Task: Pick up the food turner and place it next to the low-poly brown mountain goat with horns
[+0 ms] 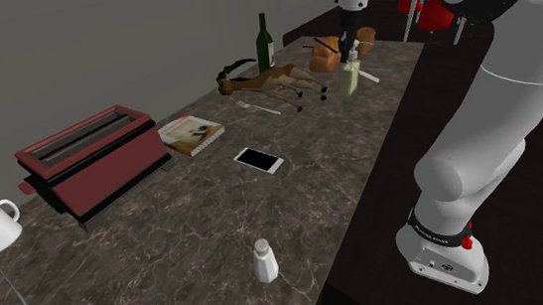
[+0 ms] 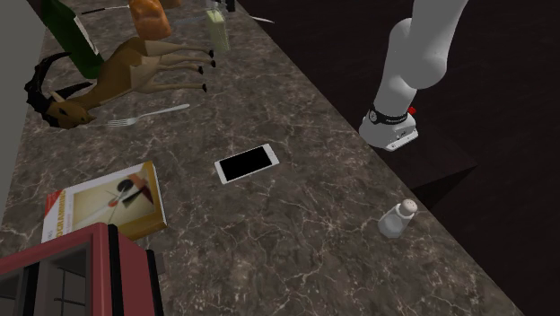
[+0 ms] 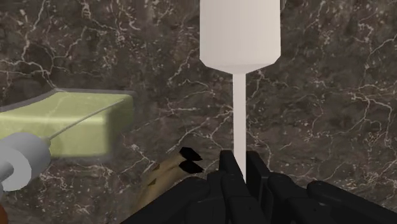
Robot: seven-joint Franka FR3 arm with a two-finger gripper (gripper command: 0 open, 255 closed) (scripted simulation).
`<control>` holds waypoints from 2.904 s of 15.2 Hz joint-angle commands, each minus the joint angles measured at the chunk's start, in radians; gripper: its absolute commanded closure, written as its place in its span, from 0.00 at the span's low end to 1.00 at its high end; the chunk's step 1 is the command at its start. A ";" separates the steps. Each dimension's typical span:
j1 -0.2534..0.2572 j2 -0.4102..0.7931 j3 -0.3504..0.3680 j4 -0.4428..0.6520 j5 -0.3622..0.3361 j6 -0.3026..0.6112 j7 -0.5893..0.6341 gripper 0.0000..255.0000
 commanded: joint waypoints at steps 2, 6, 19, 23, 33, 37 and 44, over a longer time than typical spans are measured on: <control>-0.014 0.025 -0.016 0.001 0.008 0.022 -0.034 1.00; -0.014 0.030 -0.016 -0.048 0.011 0.075 -0.038 1.00; -0.016 0.069 -0.017 -0.179 0.028 0.243 -0.056 1.00; -0.016 0.088 -0.016 -0.212 0.037 0.294 -0.064 1.00; -0.020 0.151 -0.013 -0.278 0.068 0.419 -0.089 1.00; -0.021 0.174 -0.011 -0.295 0.079 0.457 -0.098 1.00; -0.023 0.180 -0.011 -0.289 0.082 0.457 -0.101 0.00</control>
